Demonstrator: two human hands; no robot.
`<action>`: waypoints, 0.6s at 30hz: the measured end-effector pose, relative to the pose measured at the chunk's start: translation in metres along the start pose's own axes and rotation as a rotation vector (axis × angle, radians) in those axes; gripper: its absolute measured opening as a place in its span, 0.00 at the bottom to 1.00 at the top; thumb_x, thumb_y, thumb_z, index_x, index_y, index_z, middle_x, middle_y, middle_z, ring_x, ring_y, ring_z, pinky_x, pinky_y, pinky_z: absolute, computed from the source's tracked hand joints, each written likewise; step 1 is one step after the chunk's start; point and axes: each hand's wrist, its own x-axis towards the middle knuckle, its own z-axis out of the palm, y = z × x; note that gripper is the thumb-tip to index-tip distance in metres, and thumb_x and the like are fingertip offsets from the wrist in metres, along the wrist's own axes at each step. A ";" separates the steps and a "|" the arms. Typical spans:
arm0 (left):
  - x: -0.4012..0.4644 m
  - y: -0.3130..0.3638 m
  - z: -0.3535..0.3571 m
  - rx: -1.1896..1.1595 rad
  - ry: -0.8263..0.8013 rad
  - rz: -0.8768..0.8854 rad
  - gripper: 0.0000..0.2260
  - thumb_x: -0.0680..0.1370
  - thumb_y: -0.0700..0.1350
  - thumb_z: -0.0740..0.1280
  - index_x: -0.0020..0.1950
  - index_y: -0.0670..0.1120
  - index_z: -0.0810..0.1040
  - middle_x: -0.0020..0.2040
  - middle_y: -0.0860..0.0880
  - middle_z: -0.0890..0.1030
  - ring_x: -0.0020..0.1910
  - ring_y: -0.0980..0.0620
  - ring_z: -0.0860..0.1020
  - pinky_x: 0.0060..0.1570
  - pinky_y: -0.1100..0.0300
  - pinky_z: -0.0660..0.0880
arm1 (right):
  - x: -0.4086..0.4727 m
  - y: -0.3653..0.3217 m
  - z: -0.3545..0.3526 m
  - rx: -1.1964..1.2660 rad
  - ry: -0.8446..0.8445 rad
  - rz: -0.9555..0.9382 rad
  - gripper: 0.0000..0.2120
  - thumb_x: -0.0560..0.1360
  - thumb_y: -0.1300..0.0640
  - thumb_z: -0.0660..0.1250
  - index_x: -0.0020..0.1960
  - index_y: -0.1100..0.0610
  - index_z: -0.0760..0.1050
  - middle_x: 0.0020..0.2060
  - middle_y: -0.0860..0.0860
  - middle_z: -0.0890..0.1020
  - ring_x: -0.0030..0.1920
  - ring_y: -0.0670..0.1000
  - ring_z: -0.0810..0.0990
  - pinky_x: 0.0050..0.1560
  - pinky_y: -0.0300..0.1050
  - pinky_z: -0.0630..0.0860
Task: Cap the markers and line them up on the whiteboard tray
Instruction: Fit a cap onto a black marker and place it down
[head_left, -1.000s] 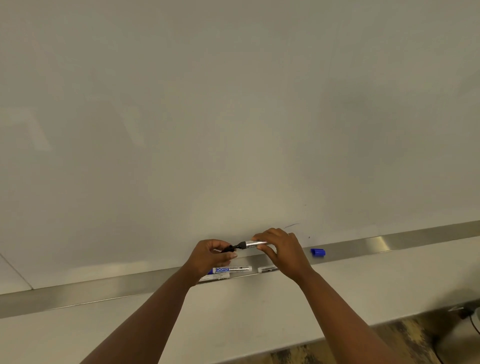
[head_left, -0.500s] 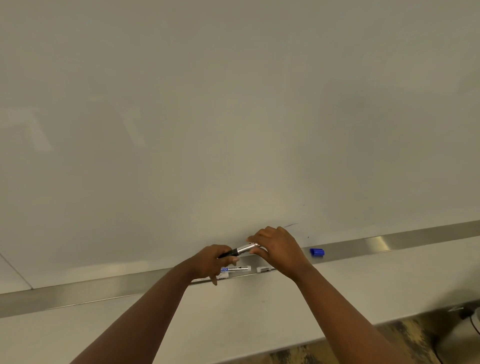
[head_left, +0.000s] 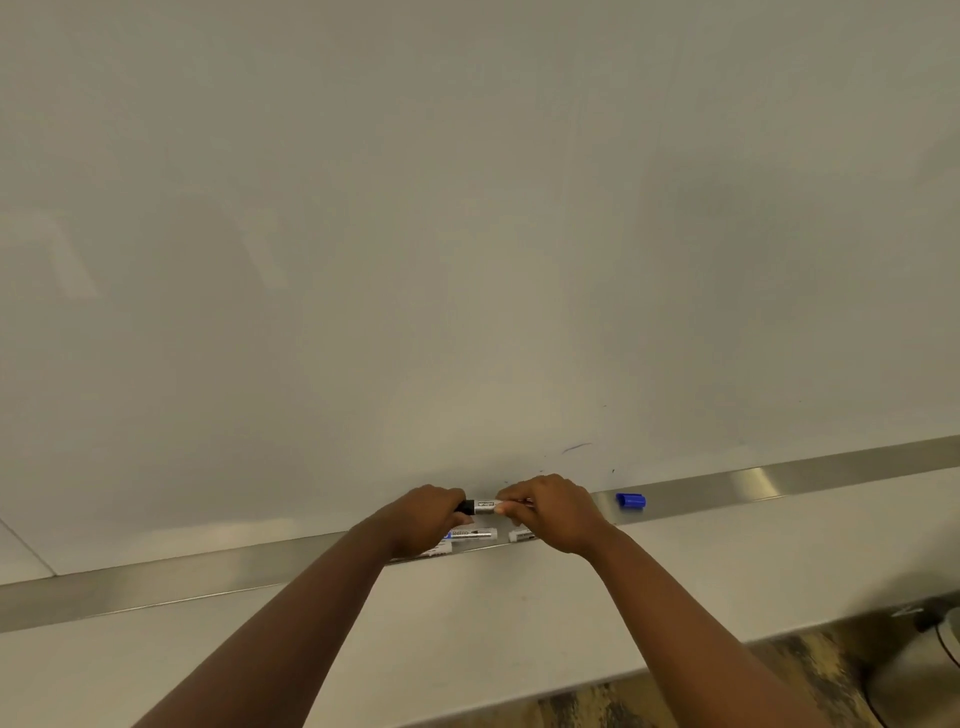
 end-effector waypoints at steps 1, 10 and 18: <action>0.000 0.001 0.002 -0.004 0.003 -0.006 0.12 0.80 0.47 0.56 0.52 0.40 0.72 0.43 0.43 0.75 0.41 0.50 0.69 0.42 0.57 0.63 | 0.000 0.002 0.001 0.005 -0.011 0.007 0.13 0.78 0.47 0.59 0.46 0.51 0.79 0.42 0.53 0.84 0.36 0.49 0.73 0.31 0.39 0.62; 0.009 0.005 0.017 -0.007 0.149 0.048 0.05 0.80 0.48 0.55 0.44 0.51 0.64 0.46 0.46 0.77 0.41 0.50 0.70 0.41 0.56 0.65 | 0.005 0.019 0.001 0.224 0.045 0.067 0.09 0.75 0.52 0.66 0.52 0.54 0.80 0.51 0.53 0.85 0.49 0.52 0.81 0.47 0.43 0.74; 0.005 -0.033 0.040 0.152 0.155 -0.043 0.16 0.78 0.42 0.57 0.65 0.52 0.64 0.59 0.49 0.74 0.58 0.47 0.73 0.52 0.52 0.73 | -0.016 0.094 -0.006 0.168 0.407 0.450 0.06 0.75 0.64 0.65 0.50 0.62 0.80 0.49 0.60 0.84 0.50 0.58 0.81 0.53 0.49 0.75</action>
